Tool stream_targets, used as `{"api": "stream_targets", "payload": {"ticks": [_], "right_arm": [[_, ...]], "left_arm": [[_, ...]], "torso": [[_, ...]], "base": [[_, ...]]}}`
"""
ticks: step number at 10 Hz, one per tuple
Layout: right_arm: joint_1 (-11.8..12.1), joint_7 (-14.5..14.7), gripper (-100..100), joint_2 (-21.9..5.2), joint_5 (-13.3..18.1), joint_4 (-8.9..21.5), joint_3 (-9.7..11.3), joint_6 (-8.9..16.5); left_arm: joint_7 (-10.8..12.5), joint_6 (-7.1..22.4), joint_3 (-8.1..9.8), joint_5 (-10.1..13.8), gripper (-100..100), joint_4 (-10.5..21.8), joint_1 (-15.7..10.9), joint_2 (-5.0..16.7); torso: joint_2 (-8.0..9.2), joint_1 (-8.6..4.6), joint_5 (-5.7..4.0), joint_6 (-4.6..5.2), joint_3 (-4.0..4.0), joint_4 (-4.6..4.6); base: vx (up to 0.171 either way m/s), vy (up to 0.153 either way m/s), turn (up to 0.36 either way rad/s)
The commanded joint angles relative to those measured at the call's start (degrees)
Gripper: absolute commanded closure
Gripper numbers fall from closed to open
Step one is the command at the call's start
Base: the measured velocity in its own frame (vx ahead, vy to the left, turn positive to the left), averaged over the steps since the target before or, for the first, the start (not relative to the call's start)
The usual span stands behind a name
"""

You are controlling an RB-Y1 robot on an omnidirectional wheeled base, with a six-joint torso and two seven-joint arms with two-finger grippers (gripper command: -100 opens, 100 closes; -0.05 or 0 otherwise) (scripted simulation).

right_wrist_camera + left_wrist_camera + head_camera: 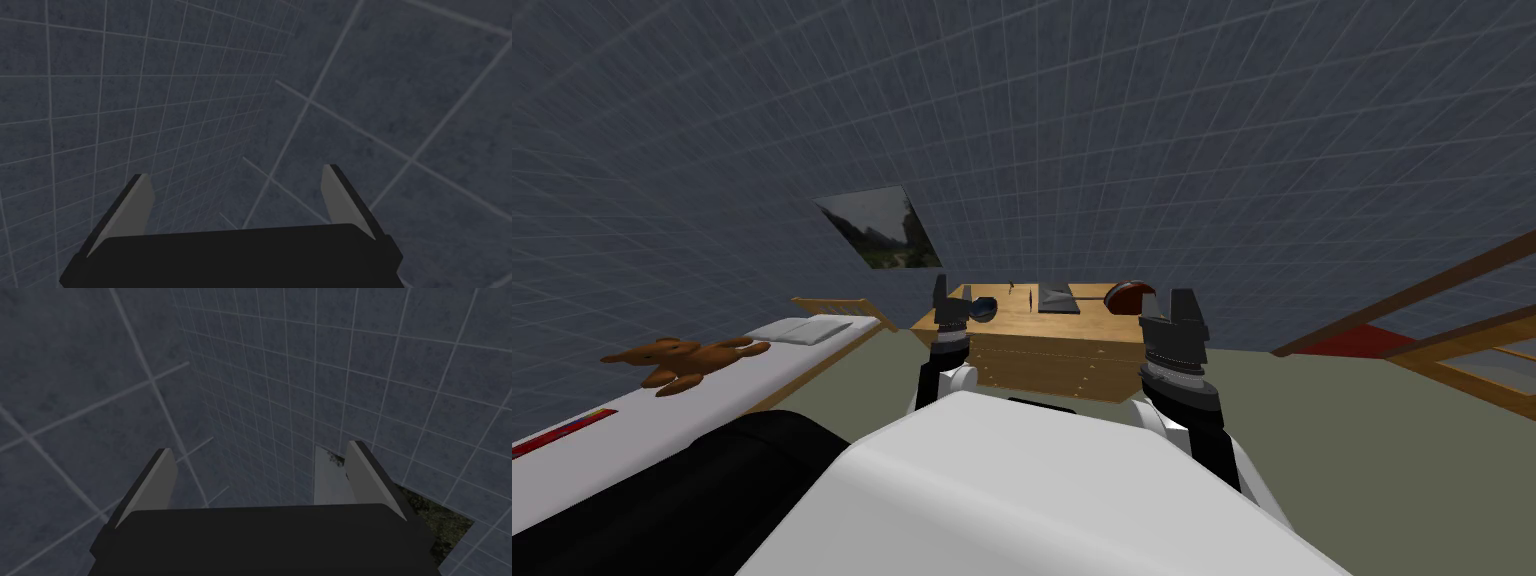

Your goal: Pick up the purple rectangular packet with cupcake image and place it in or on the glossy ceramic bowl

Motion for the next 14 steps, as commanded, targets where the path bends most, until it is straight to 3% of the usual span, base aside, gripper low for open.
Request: {"api": "stream_targets", "payload": {"ticks": [1, 6, 7, 14], "right_arm": [[0.00, 0.00, 0, 0.00, 0.00, 0.00, 0.00, 0.00], [0.00, 0.00, 0, 0.00, 0.00, 0.00, 0.00, 0.00], [0.00, 0.00, 0, 0.00, 0.00, 0.00, 0.00, 0.00], [0.00, 0.00, 0, 0.01, 0.00, 0.00, 0.01, 0.00]], "left_arm": [[-0.29, 0.18, 0.17, -0.29, -100, 0.42, -0.20, 2.11], [-2.65, 1.63, 1.53, -2.65, -100, 3.87, -1.81, 8.15], [-4.12, 2.53, 2.37, -4.12, -100, 5.98, -2.80, 9.47], [-10.73, 6.51, 6.15, -10.68, -100, 15.12, -7.20, 10.76]], "torso": [[0.00, 0.00, 0.00, 0.00, 0.00, 0.00], [-0.03, -0.14, -0.03, 0.00, -0.02, -0.01], [-0.06, -0.18, -0.04, 0.01, -0.04, -0.01], [-0.10, -0.30, -0.07, 0.01, -0.06, -0.03]], "base": [[0.003, -0.010, -0.013], [0.007, -0.035, -0.026], [0.013, -0.075, -0.070], [0.021, -0.079, -0.054]]}}
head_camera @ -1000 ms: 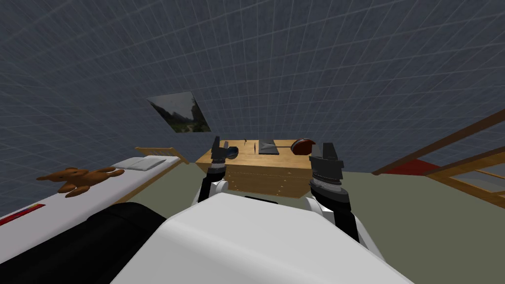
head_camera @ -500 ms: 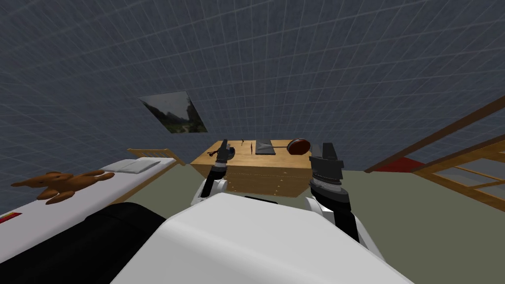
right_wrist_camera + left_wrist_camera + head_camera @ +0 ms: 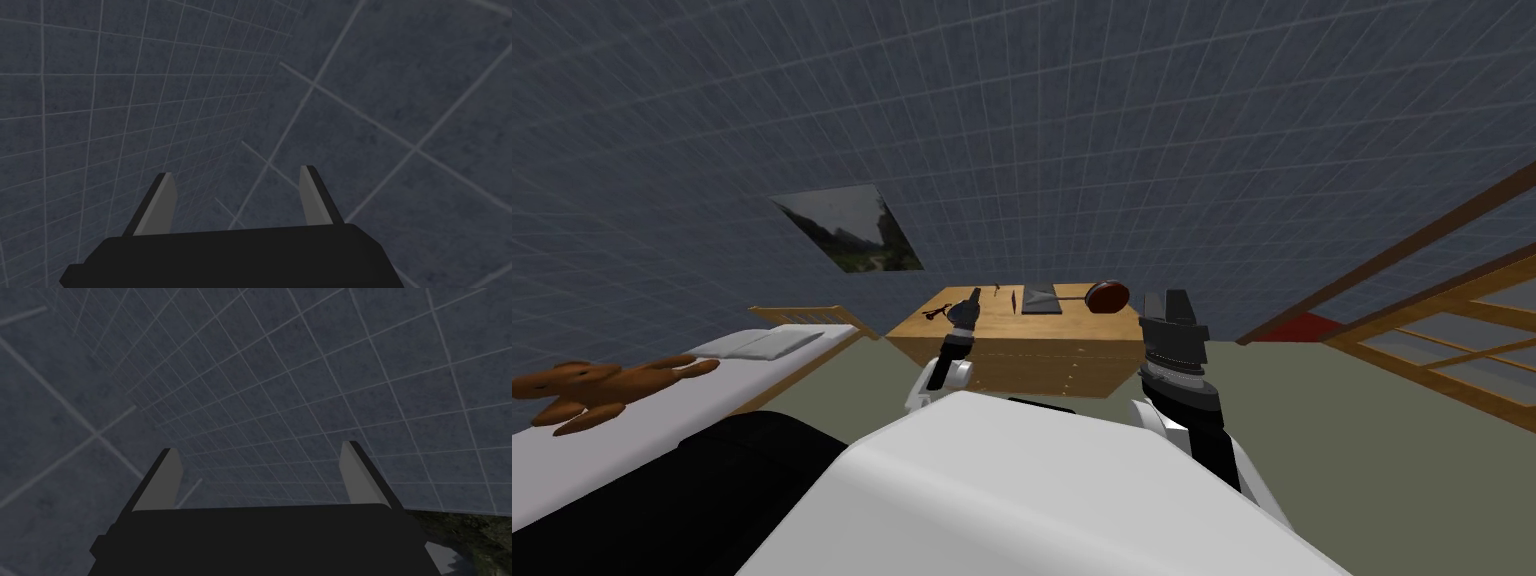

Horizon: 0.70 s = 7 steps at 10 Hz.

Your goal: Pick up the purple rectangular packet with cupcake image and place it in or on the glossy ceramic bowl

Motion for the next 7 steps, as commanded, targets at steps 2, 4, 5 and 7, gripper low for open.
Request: {"api": "stream_targets", "payload": {"ticks": [2, 4, 5, 7], "right_arm": [[0.00, 0.00, 0, 0.00, 0.00, 0.00, 0.00, 0.00], [0.00, 0.00, 0, 0.00, 0.00, 0.00, 0.00, 0.00], [0.00, 0.00, 0, 0.00, 0.00, 0.00, 0.00, 0.00], [0.00, 0.00, 0, 0.00, 0.00, 0.00, 0.00, 0.00]], "left_arm": [[-2.75, 2.24, 1.81, -2.67, -100, 3.63, -2.16, 0.29], [-4.92, 3.56, 3.05, -4.83, -100, 6.70, -3.62, 0.41], [-6.02, 4.24, 3.69, -5.93, -100, 8.30, -4.37, 0.52], [-8.26, 5.63, 4.98, -8.18, -100, 11.64, -5.92, 0.80]], "torso": [[0.01, -0.04, -0.01, 0.00, 0.00, 0.00], [0.01, -0.05, -0.02, -0.01, 0.01, 0.00], [-0.02, 0.00, 0.00, 0.00, -0.01, -0.01], [0.01, 0.01, 0.00, 0.00, 0.00, 0.00]], "base": [[0.015, -0.102, -0.055], [0.029, -0.089, -0.054], [0.030, -0.084, -0.071], [0.021, -0.086, -0.058]]}}
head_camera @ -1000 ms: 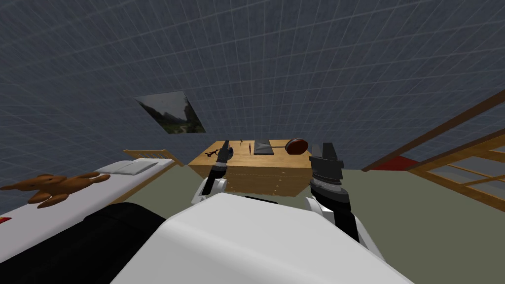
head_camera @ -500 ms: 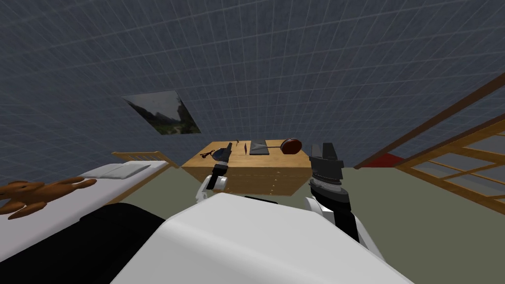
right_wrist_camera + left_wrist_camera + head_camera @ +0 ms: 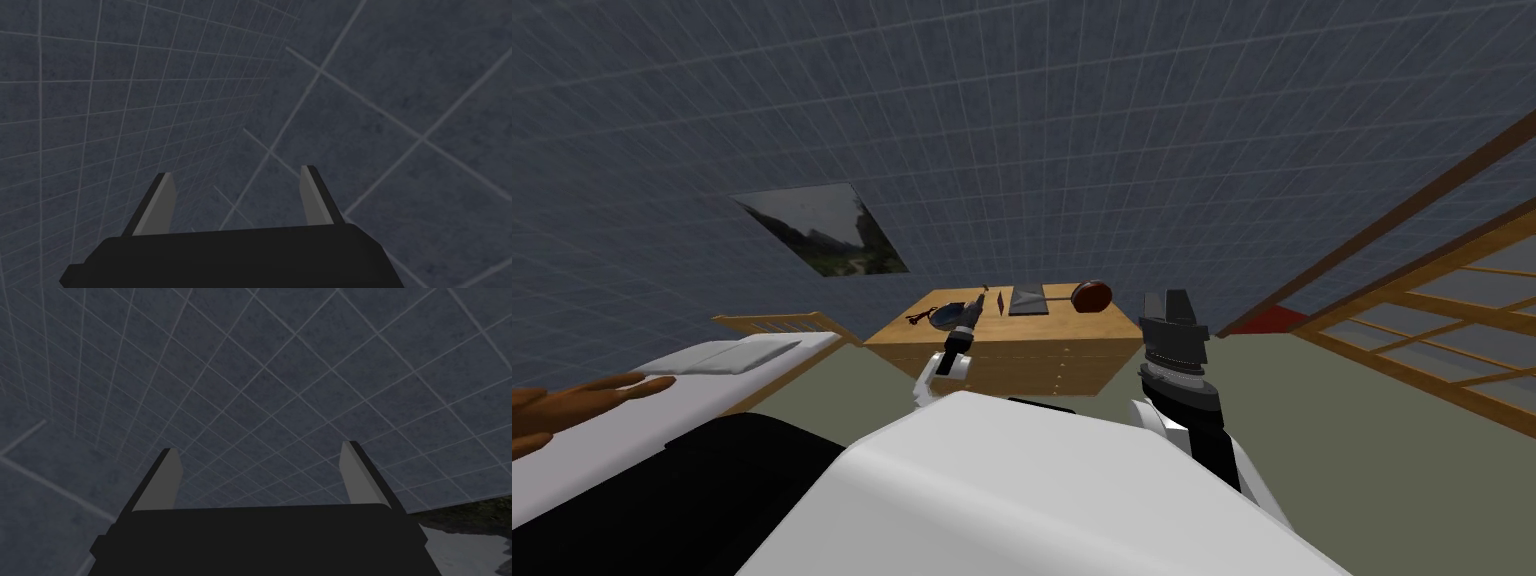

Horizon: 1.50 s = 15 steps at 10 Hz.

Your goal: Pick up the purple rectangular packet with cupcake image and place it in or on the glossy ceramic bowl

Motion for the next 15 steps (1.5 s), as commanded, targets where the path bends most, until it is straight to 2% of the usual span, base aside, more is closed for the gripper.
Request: {"api": "stream_targets", "payload": {"ticks": [1, 2, 10, 11, 15], "right_arm": [[0.00, 0.00, 0, 0.00, 0.00, 0.00, 0.00, 0.00], [0.00, 0.00, 0, 0.00, 0.00, 0.00, 0.00, 0.00], [0.00, 0.00, 0, 0.00, 0.00, 0.00, 0.00, 0.00], [0.00, 0.00, 0, 0.00, 0.00, 0.00, 0.00, 0.00], [0.00, 0.00, 0, 0.00, 0.00, 0.00, 0.00, 0.00]], "left_arm": [[-2.08, 1.37, 0.94, -1.98, -100, 2.75, -1.31, 0.05], [-2.08, 1.37, 0.94, -1.98, -100, 2.75, -1.31, 0.05], [-10.99, 7.09, 6.14, -11.00, -100, 16.67, -7.65, 2.63], [-10.99, 7.09, 6.14, -11.00, -100, 16.95, -7.65, 2.63], [-14.60, 9.39, 8.24, -14.64, -100, 22.62, -10.20, 4.52]], "torso": [[0.00, 0.00, 0.00, 0.00, 0.00, 0.00], [-0.01, -0.05, -0.01, 0.01, 0.00, 0.00], [0.03, -0.04, -0.02, -0.01, 0.02, 0.00], [0.01, 0.00, -0.01, -0.01, 0.01, 0.00], [0.00, 0.10, 0.01, -0.01, 0.00, 0.00]], "base": [[0.027, -0.102, -0.075], [0.020, -0.062, -0.015], [0.027, -0.084, -0.059], [0.025, -0.047, -0.011], [0.026, -0.057, -0.048]]}}
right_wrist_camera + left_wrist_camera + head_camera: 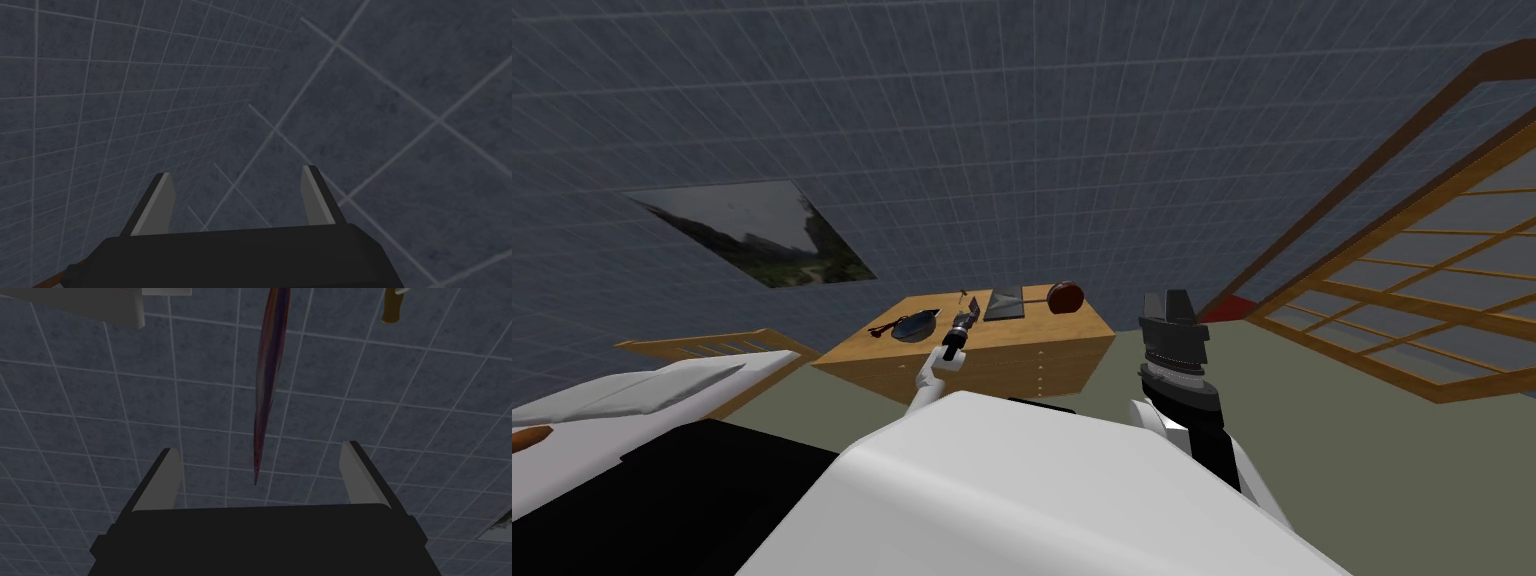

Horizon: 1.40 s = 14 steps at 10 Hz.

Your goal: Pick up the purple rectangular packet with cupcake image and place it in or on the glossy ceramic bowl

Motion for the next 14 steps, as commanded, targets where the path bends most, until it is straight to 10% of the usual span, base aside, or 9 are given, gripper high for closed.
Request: {"api": "stream_targets", "payload": {"ticks": [1, 6, 7, 8, 9, 13, 14], "right_arm": [[0.00, 0.00, 0, 0.00, 0.00, 0.00, 0.00, 0.00], [0.00, 0.00, 0, 0.00, 0.00, 0.00, 0.00, 0.00], [0.00, 0.00, 0, 0.00, 0.00, 0.00, -0.01, 0.00], [0.00, 0.00, 0, -0.01, 0.00, 0.00, -0.01, 0.00], [0.00, 0.00, 0, -0.01, 0.00, 0.00, -0.01, 0.00], [0.00, 0.00, 0, -0.01, 0.00, 0.00, -0.01, 0.00], [0.00, 0.00, 0, -0.01, 0.00, 0.00, -0.01, 0.00]], "left_arm": [[-1.20, 1.10, 0.66, -1.20, -100, 1.77, -0.87, 0.96], [-3.24, 2.08, 1.88, -3.29, -100, 4.79, -2.23, 2.34], [-3.41, 2.12, 1.93, -3.37, 0, 4.93, -2.30, 2.39], [-3.39, 2.11, 1.92, -3.36, -100, 4.92, -2.29, 2.38], [-3.39, 2.11, 1.92, -3.36, 100, 4.92, -2.29, 2.38], [-3.44, 2.10, 1.94, -3.39, 100, 4.90, -2.30, 2.42], [-3.45, 2.10, 1.94, -3.40, 0, 4.90, -2.30, 2.42]], "torso": [[0.00, 0.00, 0.00, 0.00, 0.00, 0.00], [0.06, 0.07, 0.02, 0.00, 0.03, 0.01], [0.09, 0.15, 0.03, -0.01, 0.05, 0.02], [0.12, 0.21, 0.04, -0.01, 0.07, 0.03], [0.13, 0.23, 0.05, -0.01, 0.08, 0.03], [0.13, 0.24, 0.08, -0.01, 0.07, 0.02], [0.13, 0.25, 0.09, -0.01, 0.07, 0.02]], "base": [[0.020, -0.061, -0.045], [0.017, -0.044, -0.025], [0.000, 0.000, 0.000], [0.000, 0.000, 0.000], [0.000, 0.000, 0.000], [0.000, 0.001, 0.001], [0.000, 0.000, 0.000]]}}
